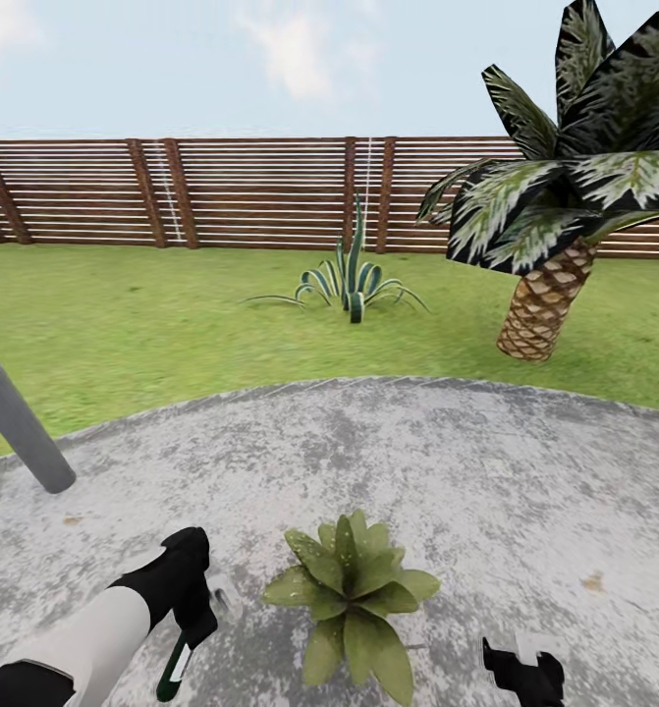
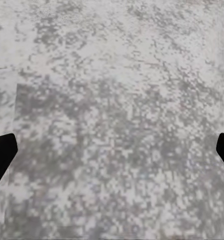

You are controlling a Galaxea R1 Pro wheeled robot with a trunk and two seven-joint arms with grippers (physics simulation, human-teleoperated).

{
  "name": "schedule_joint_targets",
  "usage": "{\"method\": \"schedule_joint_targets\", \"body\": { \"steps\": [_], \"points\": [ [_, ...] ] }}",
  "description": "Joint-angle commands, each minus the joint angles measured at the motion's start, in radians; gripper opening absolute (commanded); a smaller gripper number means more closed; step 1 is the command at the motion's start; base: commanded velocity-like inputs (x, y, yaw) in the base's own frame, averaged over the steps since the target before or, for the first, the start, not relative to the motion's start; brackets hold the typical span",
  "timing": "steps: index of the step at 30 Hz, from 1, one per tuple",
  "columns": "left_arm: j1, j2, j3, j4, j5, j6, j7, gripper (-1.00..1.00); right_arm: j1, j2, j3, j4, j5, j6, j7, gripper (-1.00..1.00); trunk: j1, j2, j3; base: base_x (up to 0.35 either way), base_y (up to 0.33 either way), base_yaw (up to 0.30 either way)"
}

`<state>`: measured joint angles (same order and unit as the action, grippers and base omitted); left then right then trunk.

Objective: Pick up the pesticide atomizer in the garden and spray insectifuge to fully cover both potted plants in the garden.

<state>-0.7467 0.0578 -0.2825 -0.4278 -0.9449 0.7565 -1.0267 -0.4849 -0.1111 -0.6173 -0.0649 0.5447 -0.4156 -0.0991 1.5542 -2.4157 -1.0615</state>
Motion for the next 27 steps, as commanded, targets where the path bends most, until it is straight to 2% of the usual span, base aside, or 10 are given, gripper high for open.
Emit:
{"method": "schedule_joint_targets", "body": {
  "steps": [1, 9, 13, 19, 23, 27],
  "points": [
    [0.000, 0.000, -0.003, -0.005, -0.006, 0.006, -0.009, -1.00, 0.000, 0.000, -0.005, 0.002, 0.011, -0.003, -0.005, 1.00, 0.000, 0.000, -0.001, 0.000, -0.272, 0.166],
    [0.000, 0.002, -0.003, -0.008, -0.007, 0.006, -0.007, -1.00, -0.001, 0.001, -0.005, 0.002, 0.011, -0.003, -0.005, 1.00, 0.000, 0.000, -0.001, 0.000, -0.244, 0.257],
    [0.000, 0.005, -0.003, 0.000, -0.006, 0.006, 0.032, -1.00, -0.001, 0.001, -0.005, 0.002, 0.011, -0.003, -0.005, 1.00, 0.000, 0.000, -0.001, 0.000, -0.031, 0.278],
    [0.000, 0.009, 0.000, 0.012, 0.002, 0.006, 0.046, -1.00, -0.001, 0.001, -0.005, 0.002, 0.011, -0.003, -0.005, 1.00, 0.000, 0.000, -0.001, 0.000, -0.002, 0.279],
    [0.000, 0.011, 0.029, 0.012, 0.002, 0.006, 0.048, -1.00, -0.001, 0.001, -0.005, 0.002, 0.011, -0.003, -0.005, 1.00, 0.000, 0.000, -0.001, 0.000, 0.000, 0.263],
    [0.000, 0.011, 0.036, 0.012, 0.001, 0.006, 0.048, -1.00, -0.001, -0.002, -0.005, 0.001, 0.011, -0.003, -0.006, 1.00, 0.000, 0.000, -0.001, 0.000, 0.000, 0.061]
  ]
}}
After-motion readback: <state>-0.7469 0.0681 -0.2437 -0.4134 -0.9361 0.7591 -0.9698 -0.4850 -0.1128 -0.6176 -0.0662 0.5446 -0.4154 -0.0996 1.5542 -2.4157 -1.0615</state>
